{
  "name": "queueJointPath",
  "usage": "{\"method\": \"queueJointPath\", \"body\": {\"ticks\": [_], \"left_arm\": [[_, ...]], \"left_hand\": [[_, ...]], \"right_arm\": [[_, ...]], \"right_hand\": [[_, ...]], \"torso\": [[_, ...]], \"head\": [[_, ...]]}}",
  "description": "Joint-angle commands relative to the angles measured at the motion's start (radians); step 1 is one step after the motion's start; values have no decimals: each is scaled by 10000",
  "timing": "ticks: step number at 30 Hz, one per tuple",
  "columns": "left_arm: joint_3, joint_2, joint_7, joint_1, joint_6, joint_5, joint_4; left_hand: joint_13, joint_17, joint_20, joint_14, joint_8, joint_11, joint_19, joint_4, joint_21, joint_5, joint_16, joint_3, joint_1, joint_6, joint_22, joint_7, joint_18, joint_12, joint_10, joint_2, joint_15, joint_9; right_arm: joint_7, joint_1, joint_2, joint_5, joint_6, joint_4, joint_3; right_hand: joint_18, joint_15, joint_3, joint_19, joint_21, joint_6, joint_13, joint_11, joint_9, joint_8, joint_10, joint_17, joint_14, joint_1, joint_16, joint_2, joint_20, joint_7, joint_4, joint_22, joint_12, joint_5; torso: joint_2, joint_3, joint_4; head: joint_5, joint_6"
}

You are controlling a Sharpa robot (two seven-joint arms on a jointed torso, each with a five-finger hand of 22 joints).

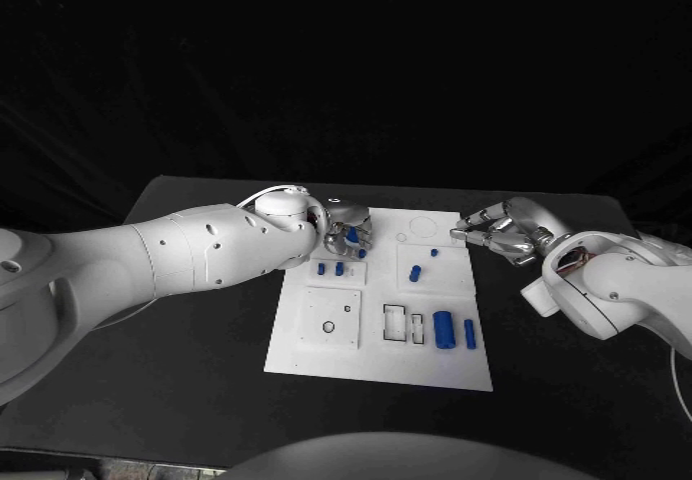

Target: Assemble the parts on the task board

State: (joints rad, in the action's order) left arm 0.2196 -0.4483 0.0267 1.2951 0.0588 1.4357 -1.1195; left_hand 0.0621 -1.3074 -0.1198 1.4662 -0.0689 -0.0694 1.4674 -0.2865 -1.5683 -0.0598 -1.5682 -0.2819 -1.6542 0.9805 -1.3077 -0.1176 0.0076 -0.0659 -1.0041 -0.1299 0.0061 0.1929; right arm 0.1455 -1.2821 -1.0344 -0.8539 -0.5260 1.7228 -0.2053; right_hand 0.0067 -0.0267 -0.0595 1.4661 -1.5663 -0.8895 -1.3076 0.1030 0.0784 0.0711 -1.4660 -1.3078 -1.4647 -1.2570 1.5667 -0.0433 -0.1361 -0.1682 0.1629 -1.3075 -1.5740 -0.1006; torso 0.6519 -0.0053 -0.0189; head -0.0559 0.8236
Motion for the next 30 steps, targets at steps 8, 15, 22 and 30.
{"method": "queueJointPath", "body": {"ticks": [8,15,22,30], "left_arm": [[-5,105,-105,-16,-455,479,40],[-4,125,-104,-20,-433,772,32],[-3,196,-133,-25,-524,830,99],[-1,329,-157,-48,-657,841,212]], "left_hand": [[3,-2634,96,1046,18,11,1034,-12,-25,43,-26,-135,-95,-15,-2631,40,-76,-32,75,165,-109,-74],[2,-2634,100,1046,11,25,1034,-11,-25,40,-26,-189,-106,11,-2631,58,-76,-43,55,232,-111,-98],[-4,-2634,104,1046,23,39,1034,5,-25,39,-26,-264,-150,-5,-2631,68,-76,-32,77,297,-118,-134],[-6,-2634,110,1046,31,44,1034,31,-25,38,-26,-408,-246,-24,-2631,67,-76,-28,94,399,-118,-192]], "right_arm": [[-45,7,9,-26,83,22,-2],[-2,7,9,-20,159,32,-2],[18,7,16,-19,179,30,-2],[38,7,37,-19,211,25,-2]], "right_hand": [[-67,-16,34,1047,-45,-1,-2632,-32,-6,-39,-1048,-2630,-1061,30,41,-88,-37,27,58,-2633,32,-26],[-67,-16,36,1047,-45,-4,-2632,-32,-5,-37,-1048,-2630,-1061,32,41,-90,-37,27,61,-2633,32,-25],[-67,-16,39,1047,-45,-6,-2632,-34,-5,-35,-1048,-2630,-1061,35,41,-94,-36,27,65,-2633,32,-26],[-67,-16,39,1047,-45,-6,-2632,-34,-5,-35,-1048,-2630,-1061,35,41,-94,-36,27,65,-2633,32,-26]], "torso": [[-2,-3,-2],[5,-6,-1],[5,-12,6],[-3,-9,-1]], "head": [[45,6],[53,-17],[62,-1],[75,-6]]}}
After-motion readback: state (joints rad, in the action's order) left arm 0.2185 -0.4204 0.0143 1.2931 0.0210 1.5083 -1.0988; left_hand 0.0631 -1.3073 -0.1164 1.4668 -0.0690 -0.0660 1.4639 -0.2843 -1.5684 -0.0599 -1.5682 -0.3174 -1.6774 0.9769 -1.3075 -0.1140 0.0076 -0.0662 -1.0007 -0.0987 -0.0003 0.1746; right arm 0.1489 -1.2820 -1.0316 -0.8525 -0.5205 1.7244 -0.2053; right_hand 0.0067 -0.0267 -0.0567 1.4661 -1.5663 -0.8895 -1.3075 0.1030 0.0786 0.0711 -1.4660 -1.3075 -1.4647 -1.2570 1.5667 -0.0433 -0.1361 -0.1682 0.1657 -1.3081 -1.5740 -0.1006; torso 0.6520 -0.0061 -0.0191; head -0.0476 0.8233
